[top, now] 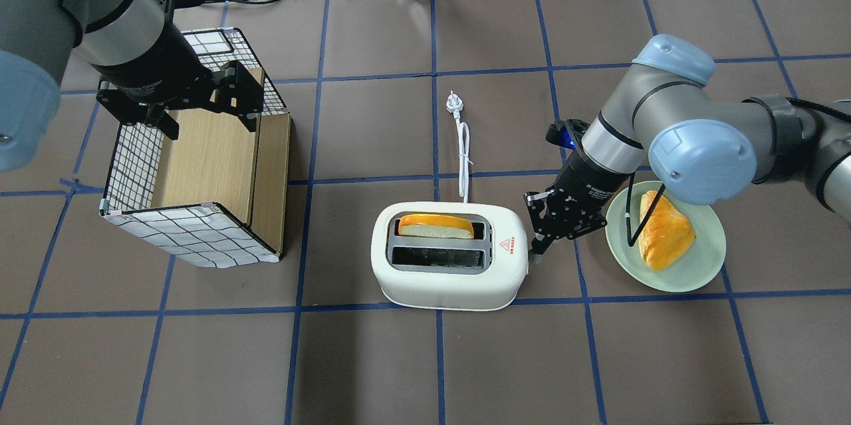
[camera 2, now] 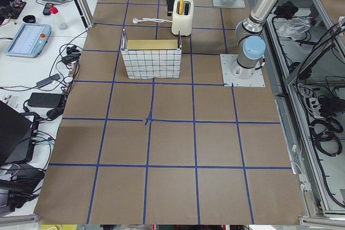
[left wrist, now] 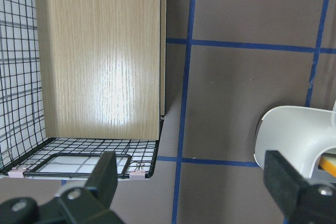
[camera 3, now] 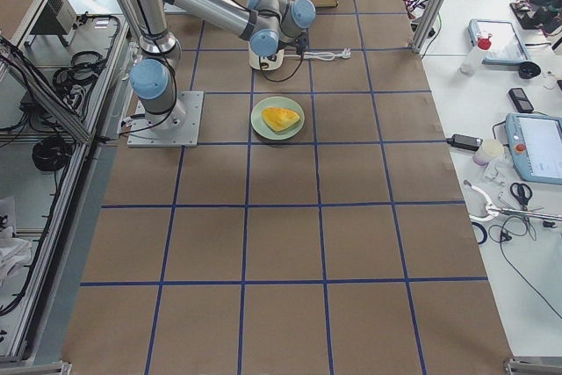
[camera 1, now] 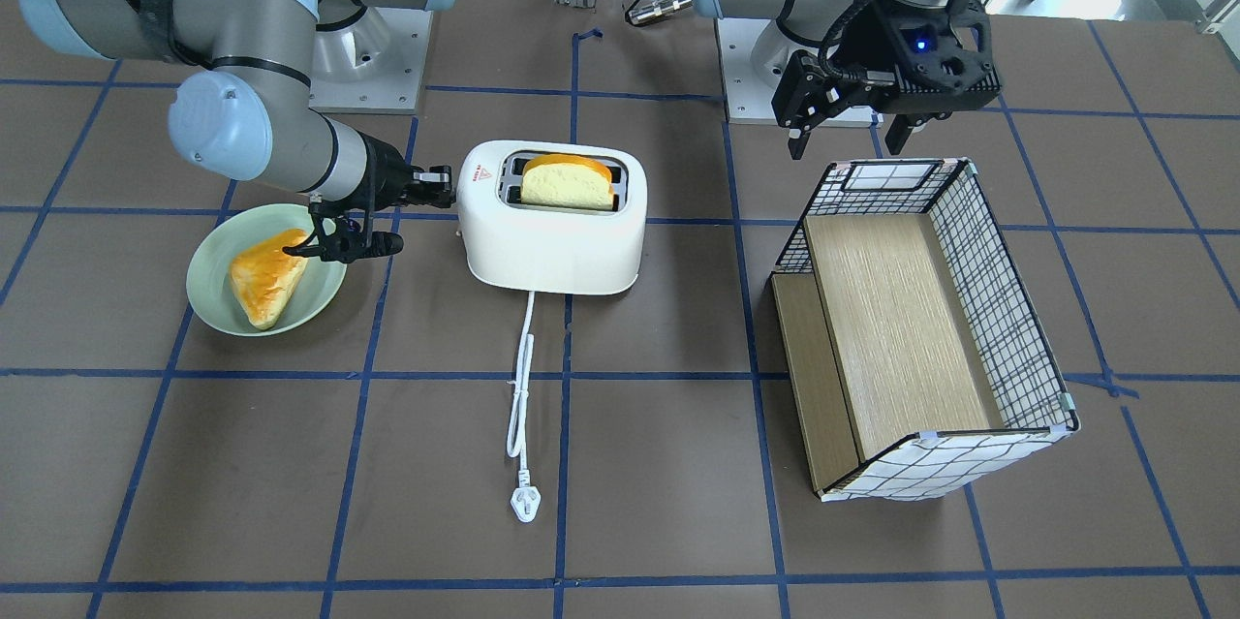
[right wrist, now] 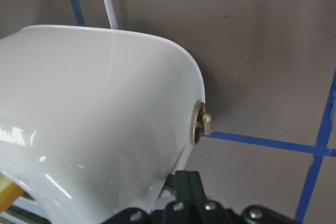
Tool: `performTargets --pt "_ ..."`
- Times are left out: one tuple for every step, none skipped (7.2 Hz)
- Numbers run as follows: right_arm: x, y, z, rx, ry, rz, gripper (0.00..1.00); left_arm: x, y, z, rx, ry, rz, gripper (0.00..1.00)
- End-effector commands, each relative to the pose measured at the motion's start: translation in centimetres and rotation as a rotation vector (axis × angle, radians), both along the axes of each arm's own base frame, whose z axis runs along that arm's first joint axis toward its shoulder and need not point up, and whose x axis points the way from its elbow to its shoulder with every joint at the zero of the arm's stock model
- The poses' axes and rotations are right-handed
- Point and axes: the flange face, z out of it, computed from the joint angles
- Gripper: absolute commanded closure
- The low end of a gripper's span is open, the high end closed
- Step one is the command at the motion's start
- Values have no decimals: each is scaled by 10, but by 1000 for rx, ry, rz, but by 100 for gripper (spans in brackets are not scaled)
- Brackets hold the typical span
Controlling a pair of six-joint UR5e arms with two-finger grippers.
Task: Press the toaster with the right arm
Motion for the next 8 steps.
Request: performTargets --pt "0 -3 -10 14 -2 2 100 0 0 0 0 0 0 0" --pt "0 -5 -14 13 -3 4 100 0 0 0 0 0 0 0" --pt "0 -8 -18 11 -2 6 100 0 0 0 0 0 0 0" --pt "0 -8 -20 15 -3 6 100 0 0 0 0 0 0 0" --pt "0 -8 -20 16 -2 5 100 0 0 0 0 0 0 0" --pt "-1 -9 -17 11 4 -5 100 0 0 0 0 0 0 0" --pt "-3 -14 -2 -9 32 -25 100 0 0 0 0 0 0 0" --pt "-5 -28 35 -43 91 -86 100 0 0 -1 1 0 0 0"
